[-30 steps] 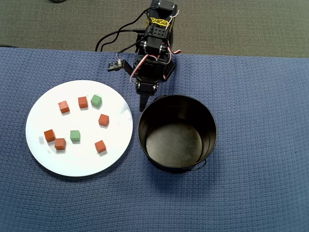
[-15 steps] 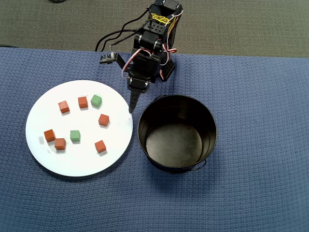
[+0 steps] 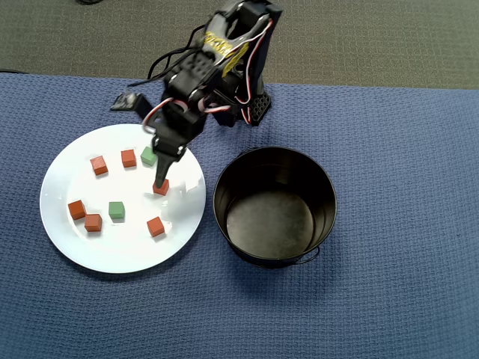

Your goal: Pick up the red cubes from the white plate and place them in the black recipient

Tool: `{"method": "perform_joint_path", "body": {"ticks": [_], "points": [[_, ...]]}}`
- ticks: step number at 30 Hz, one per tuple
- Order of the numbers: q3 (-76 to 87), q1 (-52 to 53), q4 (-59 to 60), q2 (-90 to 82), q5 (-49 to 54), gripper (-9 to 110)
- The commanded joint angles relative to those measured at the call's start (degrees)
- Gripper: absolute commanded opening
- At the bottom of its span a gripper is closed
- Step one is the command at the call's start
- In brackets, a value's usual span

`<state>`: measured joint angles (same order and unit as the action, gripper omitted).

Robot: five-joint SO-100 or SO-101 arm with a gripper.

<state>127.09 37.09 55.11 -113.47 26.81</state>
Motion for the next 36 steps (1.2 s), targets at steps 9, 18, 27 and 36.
{"method": "perform_joint_path", "body": {"ticks": [9, 18, 27, 36], "points": [[-19.3, 1.8, 4.0, 21.0, 0.1, 19], [-17.8, 1.0, 8.5, 19.2, 2.0, 19], [-21.4, 0.7, 7.4, 26.9, 2.7, 17], [-25.2, 1.1, 7.3, 31.0, 3.0, 6]]}}
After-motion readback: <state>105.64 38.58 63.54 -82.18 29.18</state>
